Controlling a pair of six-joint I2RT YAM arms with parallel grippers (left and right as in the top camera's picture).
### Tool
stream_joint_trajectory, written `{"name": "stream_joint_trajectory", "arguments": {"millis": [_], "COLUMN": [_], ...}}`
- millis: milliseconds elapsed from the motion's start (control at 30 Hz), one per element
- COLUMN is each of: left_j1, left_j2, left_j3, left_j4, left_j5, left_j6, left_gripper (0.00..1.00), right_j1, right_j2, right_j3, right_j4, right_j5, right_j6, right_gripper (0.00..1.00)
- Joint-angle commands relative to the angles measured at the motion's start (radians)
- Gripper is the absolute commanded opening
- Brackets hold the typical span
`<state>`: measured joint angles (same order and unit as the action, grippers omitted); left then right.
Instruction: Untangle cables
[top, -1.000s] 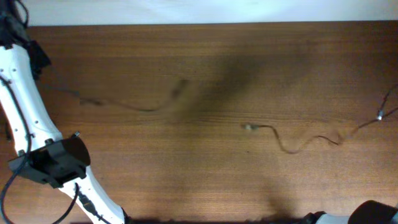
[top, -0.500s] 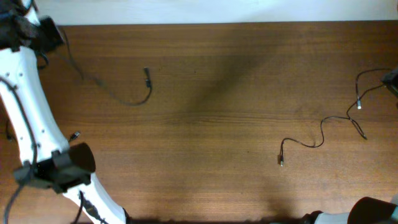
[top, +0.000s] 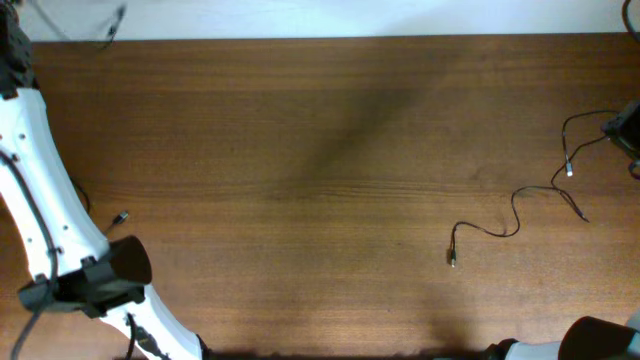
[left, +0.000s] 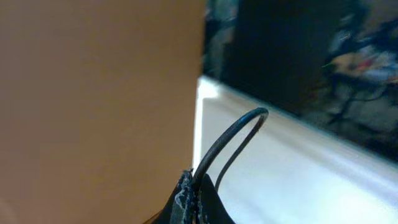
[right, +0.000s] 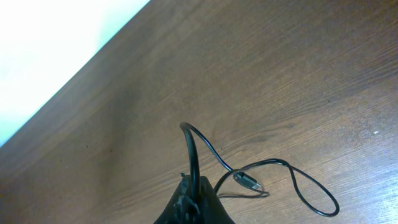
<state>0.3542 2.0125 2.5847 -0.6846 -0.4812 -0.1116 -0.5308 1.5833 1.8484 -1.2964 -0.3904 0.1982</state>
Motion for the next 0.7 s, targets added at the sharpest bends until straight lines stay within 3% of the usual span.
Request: {"name": "stream_joint_trajectory", "arguments": {"millis": [0,233,300,367,433,467,533,667], "left_j1": [0.039,0.093,0.101,0.105,0.107,0.108,0.108,0.110], "left_j2": [0.079,0.269,0.319,0.354,0.388,0.400,0.420,0.420], "left_j3": [-0.013,-0.019,-0.019,-0.019,-0.019,-0.019,-0.019,-0.017], "left_j4": [-0.058,-0.248,-0.279,-0.299,-0.330,-0.336,-0.364,-0.415], "left_j5": [-0.084,-0.083,-0.045,0.020,0.048,0.048,0.056,0.171], "left_j6": [0.012,-0.033,-0.034,-0.033,-0.033,-0.033,-0.033,-0.031], "left_gripper": [0.00,0.03,0.18,0.45,0.52,0.61,0.99,0.99], "right_j1": [0.008,0.008,0.008,0.008,0.008,0.008,0.008,0.008], "right_j2": [-0.006,-0.006,-0.006,-0.006,-0.006,-0.006,-0.006,-0.006], "right_j3": [0.001,0.001,0.001,0.001,0.001,0.001,0.001,0.001], "right_j4": [-0.002,-0.002,-0.002,-0.002,-0.003,-0.006,-0.006,-0.010], "right_j5": [0.010,0.010,0.010,0.010,0.010,0.010,0.010,0.009], "right_j6": [-0.011,-0.012,-0.012,-0.012,-0.012,-0.012,-0.012,-0.012], "right_gripper": [0.04,0.04,0.04,0.04,0.04,0.04,0.04,0.04]}}
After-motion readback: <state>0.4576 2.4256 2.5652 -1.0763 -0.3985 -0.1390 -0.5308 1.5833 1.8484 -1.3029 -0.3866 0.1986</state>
